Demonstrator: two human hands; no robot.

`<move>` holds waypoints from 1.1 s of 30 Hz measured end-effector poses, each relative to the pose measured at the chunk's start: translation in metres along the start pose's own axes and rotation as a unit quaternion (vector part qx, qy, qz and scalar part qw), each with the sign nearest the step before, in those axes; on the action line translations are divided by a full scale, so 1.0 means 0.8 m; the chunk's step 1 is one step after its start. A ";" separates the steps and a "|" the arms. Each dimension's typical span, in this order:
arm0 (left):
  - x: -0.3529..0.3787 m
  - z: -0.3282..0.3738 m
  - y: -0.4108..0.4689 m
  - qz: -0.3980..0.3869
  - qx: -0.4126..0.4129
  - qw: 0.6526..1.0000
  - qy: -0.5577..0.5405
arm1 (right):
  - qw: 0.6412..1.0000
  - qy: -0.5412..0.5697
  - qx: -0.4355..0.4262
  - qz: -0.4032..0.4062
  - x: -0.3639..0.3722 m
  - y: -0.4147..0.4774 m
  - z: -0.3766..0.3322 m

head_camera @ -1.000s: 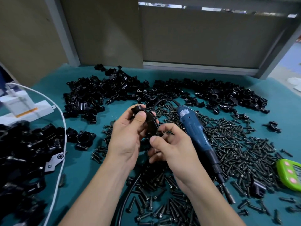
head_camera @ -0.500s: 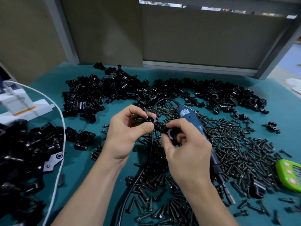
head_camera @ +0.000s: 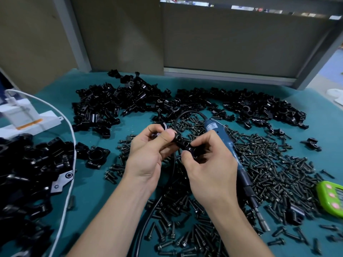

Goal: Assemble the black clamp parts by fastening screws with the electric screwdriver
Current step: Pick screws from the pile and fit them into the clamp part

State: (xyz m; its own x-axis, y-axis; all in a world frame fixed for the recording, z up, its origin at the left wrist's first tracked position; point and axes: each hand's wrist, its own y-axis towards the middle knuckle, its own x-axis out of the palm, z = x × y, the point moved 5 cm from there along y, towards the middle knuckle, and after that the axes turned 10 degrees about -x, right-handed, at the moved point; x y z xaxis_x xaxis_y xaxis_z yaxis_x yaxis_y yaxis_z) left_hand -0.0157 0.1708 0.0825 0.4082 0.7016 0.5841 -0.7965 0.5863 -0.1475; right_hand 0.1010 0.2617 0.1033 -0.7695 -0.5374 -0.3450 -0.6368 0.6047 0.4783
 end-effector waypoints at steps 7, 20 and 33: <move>-0.005 0.004 -0.002 0.054 -0.004 0.997 -0.051 | 0.954 0.263 0.141 -0.022 0.023 -0.003 0.010; -0.015 0.005 0.004 0.165 0.056 0.962 0.208 | 0.979 0.031 0.071 -0.190 0.029 -0.020 0.005; -0.012 -0.013 0.003 0.155 -0.039 0.985 0.071 | 0.989 -0.012 0.018 -0.143 0.028 -0.016 -0.005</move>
State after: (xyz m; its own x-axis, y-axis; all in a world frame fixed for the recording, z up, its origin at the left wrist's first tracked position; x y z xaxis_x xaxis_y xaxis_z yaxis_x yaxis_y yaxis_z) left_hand -0.0171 0.1693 0.0683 0.2134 0.8983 0.3842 -0.8587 0.3600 -0.3647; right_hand 0.0926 0.2393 0.0929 -0.5580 -0.6756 -0.4819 -0.8298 0.4509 0.3287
